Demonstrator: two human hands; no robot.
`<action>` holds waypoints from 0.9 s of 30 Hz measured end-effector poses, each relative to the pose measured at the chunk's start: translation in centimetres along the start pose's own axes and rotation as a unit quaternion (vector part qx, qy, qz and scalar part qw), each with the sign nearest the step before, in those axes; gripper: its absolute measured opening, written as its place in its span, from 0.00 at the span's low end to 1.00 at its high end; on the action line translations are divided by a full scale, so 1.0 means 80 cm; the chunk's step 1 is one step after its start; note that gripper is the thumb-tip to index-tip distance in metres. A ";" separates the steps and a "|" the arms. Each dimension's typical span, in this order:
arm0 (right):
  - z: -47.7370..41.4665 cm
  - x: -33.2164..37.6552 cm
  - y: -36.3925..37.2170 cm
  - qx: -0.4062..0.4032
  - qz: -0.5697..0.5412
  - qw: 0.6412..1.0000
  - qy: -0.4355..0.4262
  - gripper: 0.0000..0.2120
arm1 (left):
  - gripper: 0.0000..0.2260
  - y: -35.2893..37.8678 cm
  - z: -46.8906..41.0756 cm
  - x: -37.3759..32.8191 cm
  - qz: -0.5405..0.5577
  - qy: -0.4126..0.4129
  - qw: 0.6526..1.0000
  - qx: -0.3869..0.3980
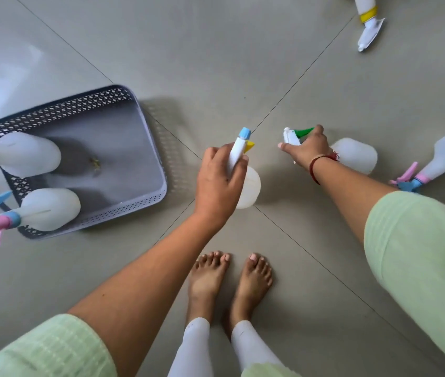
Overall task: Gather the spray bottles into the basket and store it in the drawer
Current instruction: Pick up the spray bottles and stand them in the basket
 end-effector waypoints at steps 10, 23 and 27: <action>0.187 0.117 -0.035 0.012 -0.093 0.988 -0.123 0.10 | 0.12 -0.119 0.048 -0.024 -0.007 -0.015 0.998 -0.053; 0.358 0.326 0.073 0.153 -0.163 0.928 -0.297 0.08 | 0.15 -0.312 0.087 0.090 -0.022 -0.113 0.979 -0.170; 0.353 0.363 0.137 0.145 -0.021 0.916 -0.374 0.18 | 0.16 -0.322 0.082 0.140 -0.021 -0.164 0.969 -0.183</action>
Point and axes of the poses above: each hand's wrist, its own z-axis away from the middle knuckle, its own y-axis out of the palm, x = y × z, the point moved 7 cm from there along -z, towards the middle knuckle, and after that the axes turned 1 degree about x, right-handed, at the moved point
